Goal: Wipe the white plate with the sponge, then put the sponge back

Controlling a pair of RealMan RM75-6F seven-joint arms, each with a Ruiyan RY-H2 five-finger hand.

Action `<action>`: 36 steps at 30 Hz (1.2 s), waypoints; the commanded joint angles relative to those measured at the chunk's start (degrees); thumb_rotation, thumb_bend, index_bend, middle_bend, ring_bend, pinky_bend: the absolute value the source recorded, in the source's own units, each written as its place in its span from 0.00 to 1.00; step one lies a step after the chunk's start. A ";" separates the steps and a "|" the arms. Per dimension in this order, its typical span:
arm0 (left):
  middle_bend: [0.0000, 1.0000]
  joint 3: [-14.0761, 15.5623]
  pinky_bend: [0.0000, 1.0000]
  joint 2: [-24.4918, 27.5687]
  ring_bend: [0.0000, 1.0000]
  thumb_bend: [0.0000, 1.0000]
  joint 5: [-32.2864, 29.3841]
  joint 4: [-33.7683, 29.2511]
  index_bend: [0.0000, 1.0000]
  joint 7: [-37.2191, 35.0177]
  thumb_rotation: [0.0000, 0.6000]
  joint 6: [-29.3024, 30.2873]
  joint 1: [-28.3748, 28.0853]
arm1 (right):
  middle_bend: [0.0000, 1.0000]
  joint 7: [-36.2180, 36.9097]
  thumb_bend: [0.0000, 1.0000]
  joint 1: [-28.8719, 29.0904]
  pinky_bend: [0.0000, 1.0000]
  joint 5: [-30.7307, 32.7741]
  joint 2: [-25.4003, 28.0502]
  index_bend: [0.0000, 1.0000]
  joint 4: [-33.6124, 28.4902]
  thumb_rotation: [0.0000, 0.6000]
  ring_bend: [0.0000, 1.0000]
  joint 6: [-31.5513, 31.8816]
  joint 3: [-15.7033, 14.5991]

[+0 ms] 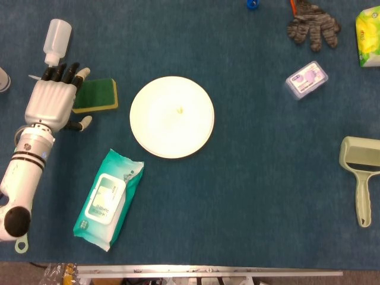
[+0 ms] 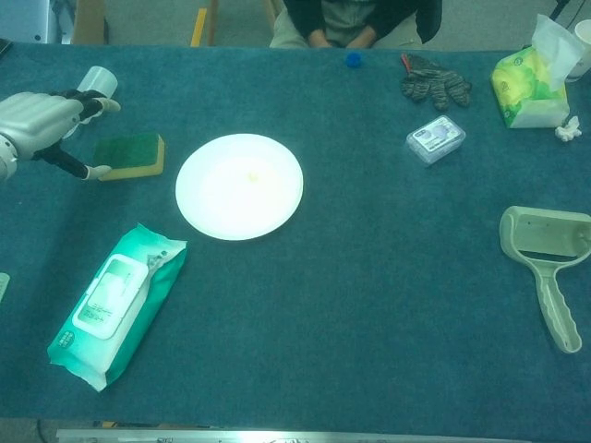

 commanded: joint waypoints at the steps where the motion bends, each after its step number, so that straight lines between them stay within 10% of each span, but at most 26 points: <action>1: 0.02 0.61 0.05 -2.29 0.00 0.25 -3.77 2.94 0.06 2.16 0.71 -0.46 -1.95 | 0.39 0.12 0.39 -0.04 0.45 0.26 0.03 0.39 0.14 1.00 0.24 -0.14 0.04; 24: 0.02 2.89 0.05 -10.64 0.00 0.25 -14.84 15.62 0.15 6.66 0.71 0.00 -6.71 | 0.39 1.64 0.39 -0.58 0.45 1.01 0.23 0.39 1.59 1.00 0.24 0.13 0.38; 36: 0.09 3.16 0.05 -11.24 0.00 0.25 -14.11 15.44 0.39 6.50 0.95 1.36 -7.17 | 0.39 1.71 0.39 -0.54 0.45 0.79 0.08 0.39 1.74 1.00 0.24 0.31 0.58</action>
